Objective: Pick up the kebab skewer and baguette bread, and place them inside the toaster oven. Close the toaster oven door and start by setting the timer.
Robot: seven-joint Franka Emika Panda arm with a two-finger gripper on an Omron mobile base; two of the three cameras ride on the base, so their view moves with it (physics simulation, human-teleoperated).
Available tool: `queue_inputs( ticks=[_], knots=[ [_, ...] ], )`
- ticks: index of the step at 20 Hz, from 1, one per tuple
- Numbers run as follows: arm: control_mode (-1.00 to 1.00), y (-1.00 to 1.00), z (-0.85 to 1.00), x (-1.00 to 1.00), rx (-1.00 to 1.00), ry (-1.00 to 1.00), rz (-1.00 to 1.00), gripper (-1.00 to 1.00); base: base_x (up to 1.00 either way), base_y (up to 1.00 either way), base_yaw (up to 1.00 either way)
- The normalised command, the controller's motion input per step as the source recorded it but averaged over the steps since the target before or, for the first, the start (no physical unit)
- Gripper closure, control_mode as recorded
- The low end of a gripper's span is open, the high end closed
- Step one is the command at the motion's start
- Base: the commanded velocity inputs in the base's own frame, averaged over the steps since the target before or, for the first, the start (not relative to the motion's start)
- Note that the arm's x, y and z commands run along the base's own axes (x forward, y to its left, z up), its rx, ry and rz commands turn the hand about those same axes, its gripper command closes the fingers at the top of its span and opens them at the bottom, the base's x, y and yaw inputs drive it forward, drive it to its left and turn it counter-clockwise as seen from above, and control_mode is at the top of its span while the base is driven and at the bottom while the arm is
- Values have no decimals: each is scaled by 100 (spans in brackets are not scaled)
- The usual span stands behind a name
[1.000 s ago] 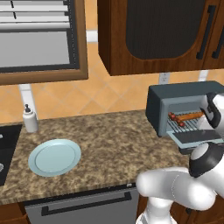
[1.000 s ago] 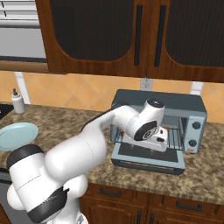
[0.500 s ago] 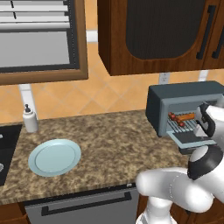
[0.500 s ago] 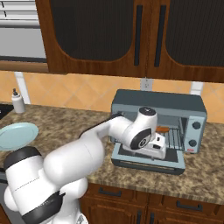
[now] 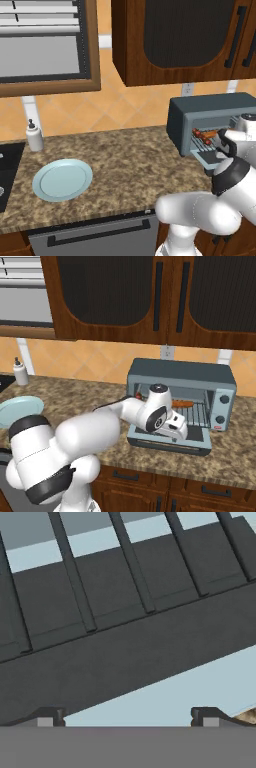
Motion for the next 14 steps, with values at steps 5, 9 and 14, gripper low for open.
queue_inputs(
  ticks=[5,9,14],
  knots=[
    [-100,-10,-17,14,-8,0,-14,-100,0,0,0],
    [-100,-15,-12,18,-7,0,-14,-100,0,0,0],
    [-100,-3,-10,5,-1,0,-19,-100,0,0,0]
  ],
)
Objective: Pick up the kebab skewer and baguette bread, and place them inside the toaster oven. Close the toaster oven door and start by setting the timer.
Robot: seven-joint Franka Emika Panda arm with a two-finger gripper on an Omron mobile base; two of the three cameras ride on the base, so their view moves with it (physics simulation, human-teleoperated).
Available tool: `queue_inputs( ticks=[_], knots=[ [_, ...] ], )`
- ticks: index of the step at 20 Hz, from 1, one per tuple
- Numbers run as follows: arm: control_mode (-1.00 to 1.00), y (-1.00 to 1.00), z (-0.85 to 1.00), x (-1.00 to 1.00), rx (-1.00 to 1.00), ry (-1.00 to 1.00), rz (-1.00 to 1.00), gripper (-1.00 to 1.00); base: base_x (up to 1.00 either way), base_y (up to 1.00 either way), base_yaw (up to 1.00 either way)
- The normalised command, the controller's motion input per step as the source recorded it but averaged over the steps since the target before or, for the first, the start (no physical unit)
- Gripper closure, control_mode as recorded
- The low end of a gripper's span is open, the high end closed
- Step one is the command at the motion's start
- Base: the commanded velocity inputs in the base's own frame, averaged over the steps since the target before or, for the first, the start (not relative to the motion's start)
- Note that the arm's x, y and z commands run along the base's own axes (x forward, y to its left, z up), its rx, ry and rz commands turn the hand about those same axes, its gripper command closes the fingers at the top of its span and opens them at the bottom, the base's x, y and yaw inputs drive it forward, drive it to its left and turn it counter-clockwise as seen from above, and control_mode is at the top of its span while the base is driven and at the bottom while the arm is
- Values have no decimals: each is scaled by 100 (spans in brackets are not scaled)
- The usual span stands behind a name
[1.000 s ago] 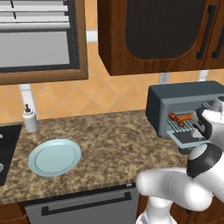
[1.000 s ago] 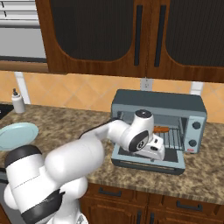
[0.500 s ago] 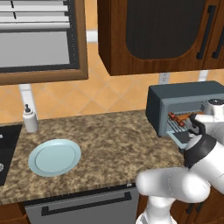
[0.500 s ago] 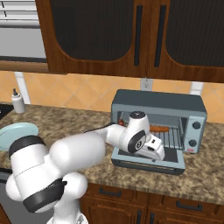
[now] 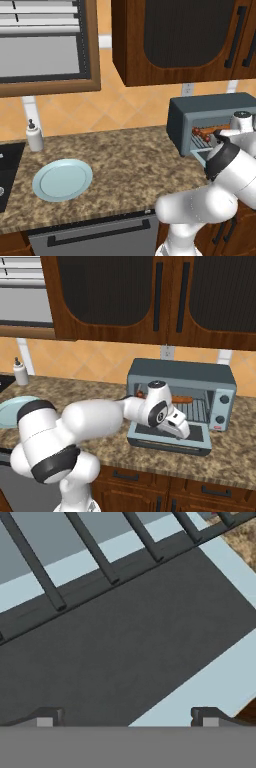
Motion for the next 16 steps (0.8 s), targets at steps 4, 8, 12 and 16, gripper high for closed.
queue_inputs(
  ticks=[4,8,12,16],
  knots=[
    [-100,0,0,11,0,0,-24,-100,0,0,0],
    [-100,0,0,16,0,0,-24,-100,0,0,0],
    [-100,-3,0,5,0,0,-21,-100,0,0,0],
    [-100,-3,0,1,1,0,-20,-100,0,0,0]
  ],
)
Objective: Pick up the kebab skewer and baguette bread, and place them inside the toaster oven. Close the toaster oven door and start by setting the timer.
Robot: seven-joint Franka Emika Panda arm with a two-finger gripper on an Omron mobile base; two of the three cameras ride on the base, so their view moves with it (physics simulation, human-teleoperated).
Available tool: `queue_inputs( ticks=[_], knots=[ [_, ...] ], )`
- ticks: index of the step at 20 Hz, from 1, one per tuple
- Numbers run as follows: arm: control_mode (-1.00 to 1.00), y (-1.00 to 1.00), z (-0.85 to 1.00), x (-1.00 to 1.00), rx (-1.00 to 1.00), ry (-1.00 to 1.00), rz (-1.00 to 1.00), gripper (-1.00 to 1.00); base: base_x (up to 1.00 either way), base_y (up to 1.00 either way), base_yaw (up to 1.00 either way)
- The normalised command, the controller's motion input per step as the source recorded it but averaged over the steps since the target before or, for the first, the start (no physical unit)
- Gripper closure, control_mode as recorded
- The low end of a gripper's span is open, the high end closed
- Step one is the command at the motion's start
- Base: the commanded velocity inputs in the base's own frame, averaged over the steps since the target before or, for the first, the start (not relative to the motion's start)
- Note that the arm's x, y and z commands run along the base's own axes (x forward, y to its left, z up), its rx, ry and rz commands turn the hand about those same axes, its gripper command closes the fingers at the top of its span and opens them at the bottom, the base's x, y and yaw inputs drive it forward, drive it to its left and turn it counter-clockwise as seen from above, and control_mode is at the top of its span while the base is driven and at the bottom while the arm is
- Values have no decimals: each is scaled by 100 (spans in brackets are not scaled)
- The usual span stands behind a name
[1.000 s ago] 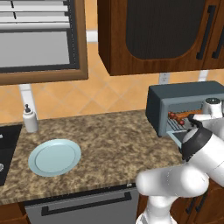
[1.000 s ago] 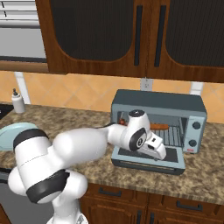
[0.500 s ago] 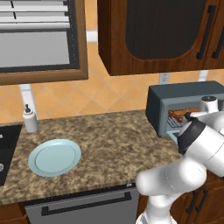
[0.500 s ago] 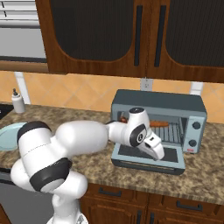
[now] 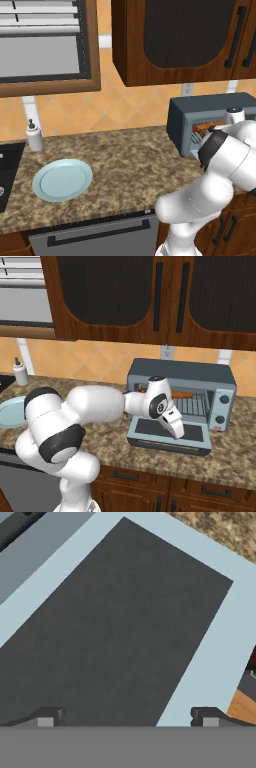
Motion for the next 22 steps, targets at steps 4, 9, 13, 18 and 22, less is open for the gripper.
queue_inputs(
  ticks=[4,9,13,18,22],
  knots=[
    [-100,-3,0,3,2,0,-19,-100,0,0,0],
    [-100,0,0,7,4,-4,-10,-100,0,0,0],
    [-100,0,0,4,4,-11,-7,-100,0,0,0],
    [-100,0,0,6,3,-14,-5,-100,0,0,0],
    [-100,0,4,-64,0,-6,-1,-100,0,0,0]
  ],
)
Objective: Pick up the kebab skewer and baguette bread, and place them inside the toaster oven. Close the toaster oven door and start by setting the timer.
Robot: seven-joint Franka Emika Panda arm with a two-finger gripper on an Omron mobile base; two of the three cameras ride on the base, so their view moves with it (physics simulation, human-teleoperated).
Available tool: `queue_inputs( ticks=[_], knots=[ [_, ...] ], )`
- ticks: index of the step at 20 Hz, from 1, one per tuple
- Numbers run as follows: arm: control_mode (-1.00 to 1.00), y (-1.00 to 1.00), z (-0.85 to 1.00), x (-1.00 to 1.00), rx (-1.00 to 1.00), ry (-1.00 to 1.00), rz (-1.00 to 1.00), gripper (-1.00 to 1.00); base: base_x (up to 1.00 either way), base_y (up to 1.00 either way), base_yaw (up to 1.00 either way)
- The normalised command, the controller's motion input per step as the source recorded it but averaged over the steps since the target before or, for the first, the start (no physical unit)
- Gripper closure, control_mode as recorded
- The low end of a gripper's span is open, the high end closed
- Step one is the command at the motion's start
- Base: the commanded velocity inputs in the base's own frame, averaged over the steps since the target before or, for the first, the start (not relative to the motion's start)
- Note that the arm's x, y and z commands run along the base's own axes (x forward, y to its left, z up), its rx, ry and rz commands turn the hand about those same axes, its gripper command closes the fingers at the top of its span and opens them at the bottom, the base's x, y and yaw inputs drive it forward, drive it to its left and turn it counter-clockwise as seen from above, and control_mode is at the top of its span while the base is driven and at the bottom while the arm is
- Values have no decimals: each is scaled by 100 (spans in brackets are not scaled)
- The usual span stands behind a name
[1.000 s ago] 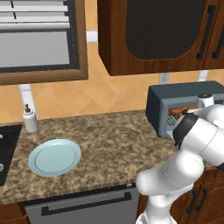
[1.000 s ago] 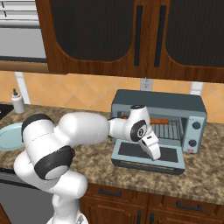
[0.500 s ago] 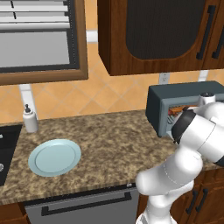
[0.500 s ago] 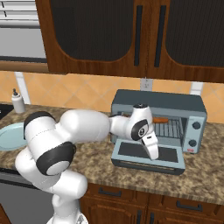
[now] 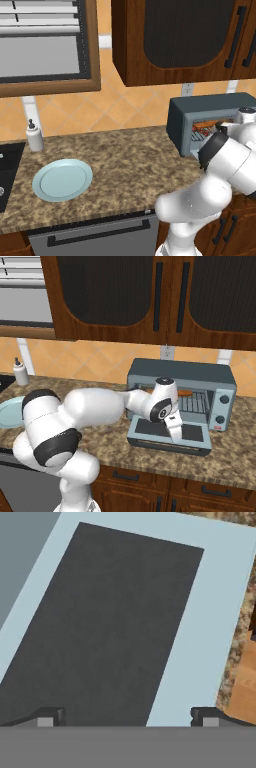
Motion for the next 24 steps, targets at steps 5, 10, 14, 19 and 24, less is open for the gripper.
queue_inputs(
  ticks=[5,10,14,19,24],
  knots=[
    [-100,9,23,-99,-2,0,10,-100,0,0,0],
    [-100,36,2,-95,-8,1,40,-100,0,0,0],
    [-100,61,0,-45,-10,0,50,-100,0,0,0],
    [-100,38,-7,0,-4,0,50,-100,0,0,0],
    [-100,8,-12,2,-1,-2,51,-100,0,0,0]
  ],
)
